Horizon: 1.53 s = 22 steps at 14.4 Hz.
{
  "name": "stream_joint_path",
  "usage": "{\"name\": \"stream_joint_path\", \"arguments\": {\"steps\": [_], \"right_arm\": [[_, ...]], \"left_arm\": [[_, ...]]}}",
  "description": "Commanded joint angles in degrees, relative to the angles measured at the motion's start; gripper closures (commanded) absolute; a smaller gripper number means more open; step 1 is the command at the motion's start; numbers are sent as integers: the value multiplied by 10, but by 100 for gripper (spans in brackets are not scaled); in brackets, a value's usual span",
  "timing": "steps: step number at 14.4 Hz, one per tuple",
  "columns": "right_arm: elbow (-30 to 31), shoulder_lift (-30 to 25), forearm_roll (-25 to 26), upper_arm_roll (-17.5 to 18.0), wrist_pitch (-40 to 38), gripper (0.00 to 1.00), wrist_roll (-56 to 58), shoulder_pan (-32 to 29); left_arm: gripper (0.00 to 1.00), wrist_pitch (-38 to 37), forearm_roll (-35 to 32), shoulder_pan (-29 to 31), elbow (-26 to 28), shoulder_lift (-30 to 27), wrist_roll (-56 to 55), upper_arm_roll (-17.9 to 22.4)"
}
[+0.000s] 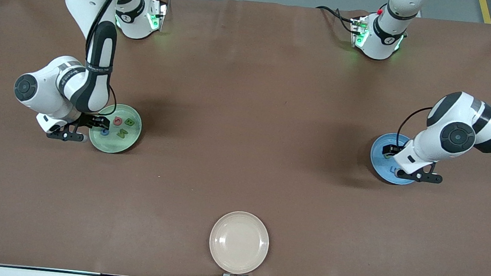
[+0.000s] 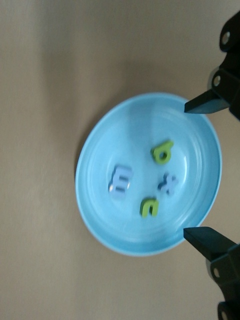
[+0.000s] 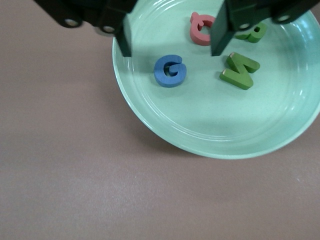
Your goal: Sort upper and lower case letters into plates
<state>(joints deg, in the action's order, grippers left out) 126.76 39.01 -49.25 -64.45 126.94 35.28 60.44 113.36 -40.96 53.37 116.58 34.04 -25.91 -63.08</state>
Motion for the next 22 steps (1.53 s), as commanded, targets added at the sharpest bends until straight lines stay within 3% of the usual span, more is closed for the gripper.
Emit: {"name": "stream_joint_path", "arguments": {"steps": [1,3,8,10,11,13,14,16,18,20,22], "right_arm": [[-14,-15,-7,1,-2,0,4,-9],[-33,-16,-1,-10,-27,0,1,-9],[-93,-16,49,-39,-98,0,-46,-10],[-139,-17,84,-38,-135,0,-84,-33],[-180,-17,109,-28,-176,0,-107,-66],[-312,-17,149,32,-295,0,-167,-159],[-379,-17,183,73,-336,0,-207,-203],[-449,-19,229,120,-366,0,-247,-244],[-476,-32,238,149,-371,0,-251,-272],[-493,-48,277,187,-374,0,-253,-299],[-497,-81,320,255,-372,0,-298,-341]], "left_arm": [[1,-3,46,-59,-11,-49,40,60],[1,-2,92,-138,-49,-69,69,151],[1,3,288,-324,-95,-156,261,421],[1,1,340,-376,-93,-198,297,489],[1,-1,361,-416,-91,-222,298,533],[1,-4,397,-503,-93,-253,299,625],[1,-4,403,-533,-96,-265,299,654],[0,-6,403,-577,-121,-277,288,683],[0,-12,403,-586,-150,-291,274,684],[0,-49,403,-586,-187,-297,274,684],[0,-100,403,-579,-222,-298,284,681]]}}
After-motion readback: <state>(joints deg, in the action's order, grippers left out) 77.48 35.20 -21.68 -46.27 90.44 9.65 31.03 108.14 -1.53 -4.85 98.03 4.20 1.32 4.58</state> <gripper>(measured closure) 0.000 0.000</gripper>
